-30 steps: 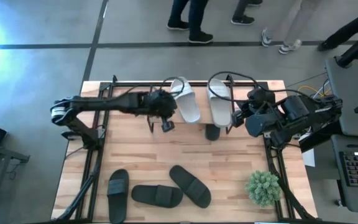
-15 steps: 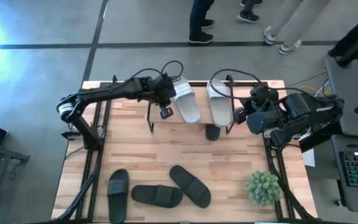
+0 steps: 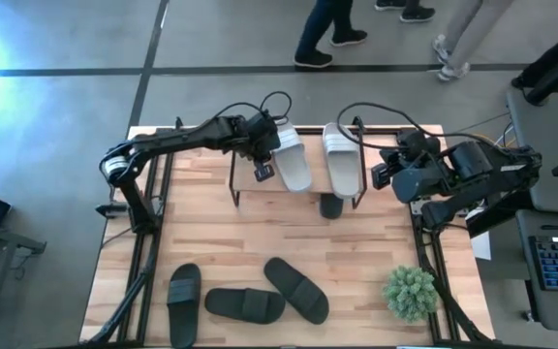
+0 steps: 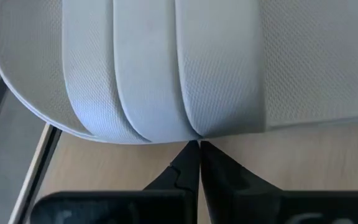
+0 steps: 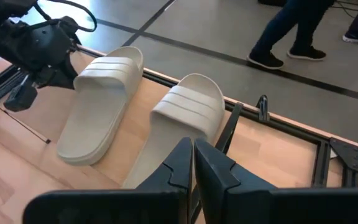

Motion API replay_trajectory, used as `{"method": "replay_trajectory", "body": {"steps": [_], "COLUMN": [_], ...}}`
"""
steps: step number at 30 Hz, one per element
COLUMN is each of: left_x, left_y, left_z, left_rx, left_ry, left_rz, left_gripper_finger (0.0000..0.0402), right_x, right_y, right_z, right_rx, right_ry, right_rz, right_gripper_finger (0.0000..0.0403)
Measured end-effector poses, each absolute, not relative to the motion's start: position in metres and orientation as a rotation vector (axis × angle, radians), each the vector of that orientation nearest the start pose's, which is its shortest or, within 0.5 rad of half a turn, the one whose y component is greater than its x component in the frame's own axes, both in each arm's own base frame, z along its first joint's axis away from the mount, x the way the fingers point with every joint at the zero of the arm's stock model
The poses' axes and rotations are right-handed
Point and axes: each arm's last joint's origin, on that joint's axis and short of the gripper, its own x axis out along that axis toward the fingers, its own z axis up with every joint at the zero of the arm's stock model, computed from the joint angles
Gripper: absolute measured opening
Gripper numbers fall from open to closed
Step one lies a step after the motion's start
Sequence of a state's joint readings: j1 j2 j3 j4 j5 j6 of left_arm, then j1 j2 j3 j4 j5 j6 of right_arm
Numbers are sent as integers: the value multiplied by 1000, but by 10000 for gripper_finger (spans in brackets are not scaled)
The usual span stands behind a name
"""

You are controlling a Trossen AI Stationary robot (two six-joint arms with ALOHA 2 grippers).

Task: Pick and place slides into the shelf
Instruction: Put the gray slipper on the shelf

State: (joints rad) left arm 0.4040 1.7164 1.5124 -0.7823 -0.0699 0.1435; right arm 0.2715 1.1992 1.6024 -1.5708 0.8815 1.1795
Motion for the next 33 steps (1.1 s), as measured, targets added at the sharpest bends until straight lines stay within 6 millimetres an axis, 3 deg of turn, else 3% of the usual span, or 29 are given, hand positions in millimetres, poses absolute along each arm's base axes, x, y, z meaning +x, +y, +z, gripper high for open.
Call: {"method": "replay_trajectory", "body": {"steps": [12, 23, 33], "left_x": [329, 334, 322], "left_y": [159, 165, 172], "left_z": [295, 293, 302], "left_rx": [64, 57, 156], "left_ry": [1013, 916, 1015], "left_rz": [389, 373, 395], "left_gripper_finger": [0, 0, 0], "right_x": [161, 162, 162], "right_y": [22, 22, 22], "right_z": [418, 415, 415], "right_rx": [412, 419, 435], "right_ry": [522, 523, 515], "right_rz": [-997, -1007, -1012], "right_gripper_finger": [8, 8, 8]}}
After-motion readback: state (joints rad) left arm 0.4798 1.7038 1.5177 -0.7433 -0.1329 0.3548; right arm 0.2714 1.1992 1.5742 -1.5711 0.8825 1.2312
